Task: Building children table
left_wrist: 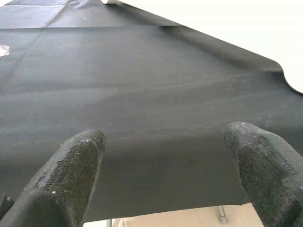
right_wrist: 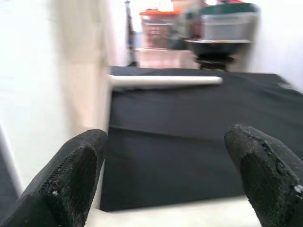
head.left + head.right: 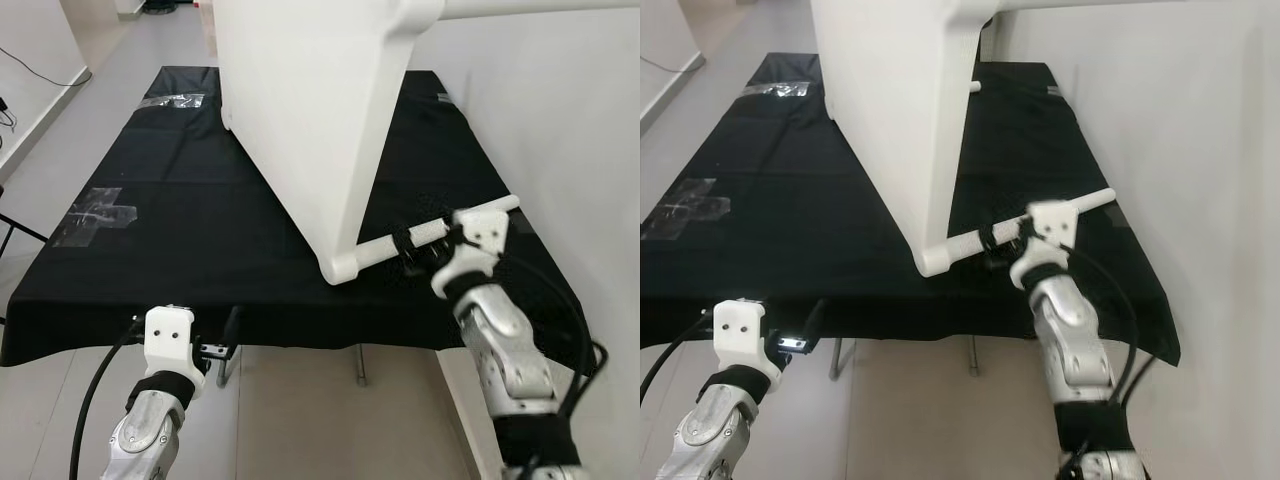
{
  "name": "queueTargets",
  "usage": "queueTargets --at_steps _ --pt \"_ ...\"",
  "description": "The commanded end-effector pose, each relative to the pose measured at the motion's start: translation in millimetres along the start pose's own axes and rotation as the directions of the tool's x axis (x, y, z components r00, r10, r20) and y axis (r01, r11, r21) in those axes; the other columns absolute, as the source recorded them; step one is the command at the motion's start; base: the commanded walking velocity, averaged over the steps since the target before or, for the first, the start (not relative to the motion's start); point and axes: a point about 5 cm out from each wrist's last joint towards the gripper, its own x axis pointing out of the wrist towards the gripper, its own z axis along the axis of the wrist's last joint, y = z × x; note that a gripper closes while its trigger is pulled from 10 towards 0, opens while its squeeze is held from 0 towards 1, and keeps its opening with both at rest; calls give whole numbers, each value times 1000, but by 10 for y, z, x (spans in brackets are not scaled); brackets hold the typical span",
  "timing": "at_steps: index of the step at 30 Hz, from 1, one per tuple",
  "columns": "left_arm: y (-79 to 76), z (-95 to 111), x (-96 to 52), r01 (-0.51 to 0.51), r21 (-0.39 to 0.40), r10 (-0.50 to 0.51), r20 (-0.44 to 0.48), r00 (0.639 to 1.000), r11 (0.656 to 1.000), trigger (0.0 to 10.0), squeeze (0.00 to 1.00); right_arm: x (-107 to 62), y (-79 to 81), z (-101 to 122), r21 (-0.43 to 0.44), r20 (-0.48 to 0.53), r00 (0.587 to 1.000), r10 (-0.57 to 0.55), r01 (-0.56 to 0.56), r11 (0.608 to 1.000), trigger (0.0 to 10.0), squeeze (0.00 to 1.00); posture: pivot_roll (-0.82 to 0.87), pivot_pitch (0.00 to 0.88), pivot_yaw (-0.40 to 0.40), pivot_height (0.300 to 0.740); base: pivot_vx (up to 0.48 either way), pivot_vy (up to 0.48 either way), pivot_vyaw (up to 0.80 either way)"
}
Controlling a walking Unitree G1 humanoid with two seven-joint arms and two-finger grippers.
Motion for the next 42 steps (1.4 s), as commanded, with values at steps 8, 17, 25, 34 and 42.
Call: queueTargets --at_steps 8,17,25,34,42 --pt "-19 -26 -23 18 49 -17 -19 1000 999 10000 0 276 583 167 9 29 983 182 -182 983 10000 0 83 174 -56 740 0 0 0" --pt "-4 -12 -46 12 69 -11 -17 1000 998 10000 0 378 1061 324 55 79 951 299 -303 951 10000 0 103 179 -49 740 0 0 0" --pt "9 -8 -52 20 84 -18 -21 1000 996 10000 0 398 999 269 40 42 967 250 -252 967 10000 0 106 184 -42 740 0 0 0" --pt "21 12 -37 36 91 -34 -24 999 995 10000 0 184 460 -83 -176 -218 892 396 -435 883 10000 0 90 188 -37 740 0 0 0" --pt "9 25 -22 41 97 -38 -24 999 994 10000 0 124 366 -119 -161 -253 857 448 -494 855 10000 0 81 190 -48 740 0 0 0"
